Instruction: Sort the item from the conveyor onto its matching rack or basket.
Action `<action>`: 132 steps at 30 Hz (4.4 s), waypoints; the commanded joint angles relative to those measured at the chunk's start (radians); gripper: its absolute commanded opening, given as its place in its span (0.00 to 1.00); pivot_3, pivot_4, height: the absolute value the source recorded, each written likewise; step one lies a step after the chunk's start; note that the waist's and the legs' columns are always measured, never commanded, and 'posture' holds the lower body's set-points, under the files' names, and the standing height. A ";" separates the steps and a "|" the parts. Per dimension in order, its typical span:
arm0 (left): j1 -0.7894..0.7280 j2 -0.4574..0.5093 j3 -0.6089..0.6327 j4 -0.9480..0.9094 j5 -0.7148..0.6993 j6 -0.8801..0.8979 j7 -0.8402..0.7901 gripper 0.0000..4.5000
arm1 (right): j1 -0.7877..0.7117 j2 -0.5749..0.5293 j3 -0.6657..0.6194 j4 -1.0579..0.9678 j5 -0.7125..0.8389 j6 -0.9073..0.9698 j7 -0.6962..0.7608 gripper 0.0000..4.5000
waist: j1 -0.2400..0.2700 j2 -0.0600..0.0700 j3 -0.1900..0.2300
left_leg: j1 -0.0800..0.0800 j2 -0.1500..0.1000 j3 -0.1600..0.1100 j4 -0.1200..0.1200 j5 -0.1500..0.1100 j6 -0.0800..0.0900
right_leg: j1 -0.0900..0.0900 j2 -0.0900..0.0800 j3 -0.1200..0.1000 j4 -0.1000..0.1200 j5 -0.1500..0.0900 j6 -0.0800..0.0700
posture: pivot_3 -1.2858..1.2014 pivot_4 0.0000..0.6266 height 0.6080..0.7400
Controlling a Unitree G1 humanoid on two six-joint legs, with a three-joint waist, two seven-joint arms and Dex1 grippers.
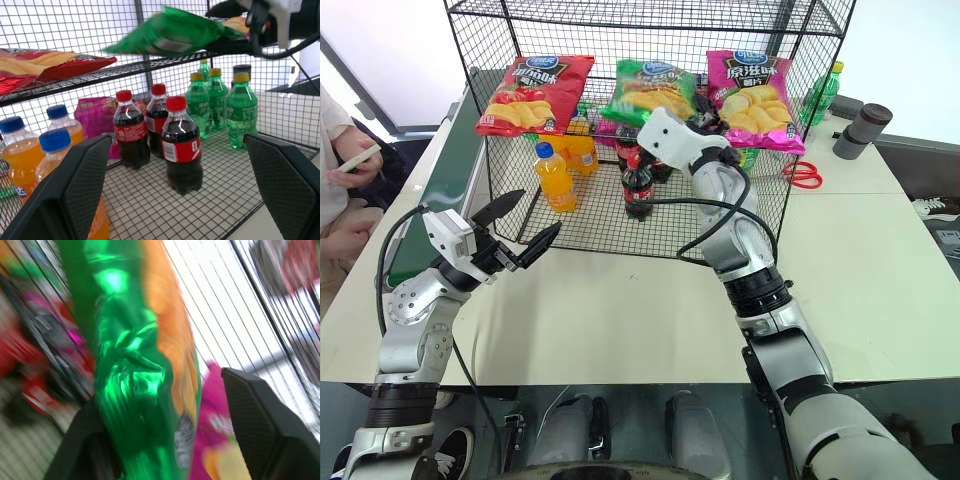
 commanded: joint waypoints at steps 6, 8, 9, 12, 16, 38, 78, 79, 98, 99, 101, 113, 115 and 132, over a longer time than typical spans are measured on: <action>0.004 -0.004 -0.006 -0.026 -0.001 -0.025 -0.004 1.00 | 0.008 -0.020 -0.004 -0.099 0.059 -0.053 0.034 0.58 | 0.001 0.000 0.000 | 0.000 0.000 0.000 0.000 0.000 0.000 | 0.000 0.000 0.000 0.000 0.000 0.000 | 0.52 0.24 1.00; 0.003 -0.006 -0.007 -0.027 0.000 -0.024 -0.003 1.00 | 0.016 -0.015 -0.007 -0.103 0.084 -0.060 0.048 0.58 | 0.001 0.000 0.000 | 0.000 0.000 0.000 0.000 0.000 0.000 | 0.000 0.000 0.000 0.000 0.000 0.000 | 0.52 0.24 1.00; 0.004 -0.005 -0.007 -0.028 0.000 -0.023 -0.003 1.00 | 0.020 -0.017 -0.006 -0.108 0.088 -0.066 0.049 0.58 | 0.001 0.000 0.000 | 0.000 0.000 0.000 0.000 0.000 0.000 | 0.000 0.000 0.000 0.000 0.000 0.000 | 0.52 0.24 1.00; 0.004 -0.005 -0.007 -0.033 -0.001 -0.021 -0.003 1.00 | 0.038 -0.038 -0.008 -0.110 0.092 -0.093 0.049 0.58 | 0.001 0.000 0.000 | 0.000 0.000 0.000 0.000 0.000 0.000 | 0.000 0.000 0.000 0.000 0.000 0.000 | 0.52 0.24 1.00; 0.003 -0.006 -0.012 -0.034 0.000 -0.019 -0.004 1.00 | 0.045 -0.079 -0.016 -0.101 0.110 -0.137 0.065 0.58 | 0.001 0.000 0.000 | 0.000 0.000 0.000 0.000 0.000 0.000 | 0.000 0.000 0.000 0.000 0.000 0.000 | 0.52 0.24 1.00; -0.011 -0.015 -0.038 -0.037 0.011 -0.021 0.008 1.00 | 0.028 -0.213 0.038 -0.046 0.020 -0.353 0.057 0.01 | 0.001 0.000 0.000 | 0.000 0.000 0.000 0.000 0.000 0.000 | 0.000 0.000 0.000 0.000 0.000 0.000 | 0.52 0.24 1.00; -0.013 -0.030 -0.074 -0.059 0.012 -0.001 0.027 1.00 | -0.063 -0.255 -0.046 -0.006 0.324 -0.224 0.410 0.29 | 0.002 0.000 0.000 | 0.000 0.000 0.000 0.000 0.000 0.000 | 0.000 0.000 0.000 0.000 0.000 0.000 | 0.52 0.24 1.00; -0.010 -0.032 -0.075 -0.062 0.012 0.000 0.028 1.00 | -0.076 -0.256 -0.053 -0.004 0.330 -0.212 0.411 0.29 | 0.002 0.000 0.000 | 0.000 0.000 0.000 0.000 0.000 0.000 | 0.000 0.000 0.000 0.000 0.000 0.000 | 0.52 0.24 1.00; 0.000 -0.035 -0.081 -0.063 0.011 -0.007 0.028 1.00 | -0.092 -0.298 -0.091 -0.091 0.490 -0.099 0.527 0.29 | 0.004 0.000 0.000 | 0.000 0.000 0.000 0.000 0.000 0.001 | 0.000 0.000 0.000 -0.001 0.000 0.000 | 0.52 0.24 1.00; 0.000 -0.034 -0.081 -0.064 0.012 -0.008 0.027 1.00 | -0.089 -0.307 -0.094 -0.096 0.493 -0.094 0.532 0.29 | 0.005 0.000 0.000 | 0.000 0.000 0.000 0.000 0.000 0.001 | 0.000 0.000 0.000 -0.001 0.000 0.000 | 0.52 0.24 1.00; -0.001 -0.036 -0.080 -0.064 0.010 -0.006 0.030 1.00 | -0.079 -0.323 -0.098 -0.108 0.505 -0.082 0.542 0.29 | 0.007 0.000 0.000 | 0.000 0.000 0.000 0.000 -0.001 0.001 | 0.000 -0.001 0.000 -0.001 0.000 0.000 | 0.52 0.24 1.00; -0.009 -0.042 -0.084 -0.055 0.011 -0.006 0.028 1.00 | -0.072 -0.311 -0.071 -0.051 0.482 -0.133 0.507 0.29 | 0.008 0.000 0.000 | 0.000 0.001 0.000 0.000 -0.001 0.001 | 0.000 0.001 0.000 -0.001 0.000 0.000 | 0.52 0.24 1.00; -0.002 -0.042 -0.081 -0.055 0.005 -0.008 0.027 1.00 | -0.069 -0.309 -0.084 -0.062 0.505 -0.117 0.514 0.29 | 0.008 0.000 0.000 | -0.001 0.000 0.000 0.000 -0.001 0.002 | 0.000 -0.001 0.000 -0.001 0.000 0.000 | 0.52 0.24 1.00; -0.007 -0.047 -0.085 -0.052 0.006 -0.011 0.030 1.00 | -0.082 -0.288 -0.144 -0.079 0.610 -0.057 0.500 1.00 | 0.006 0.000 0.000 | 0.000 0.000 0.000 0.000 -0.001 0.002 | 0.000 -0.001 0.000 -0.001 0.000 0.000 | 0.52 0.24 1.00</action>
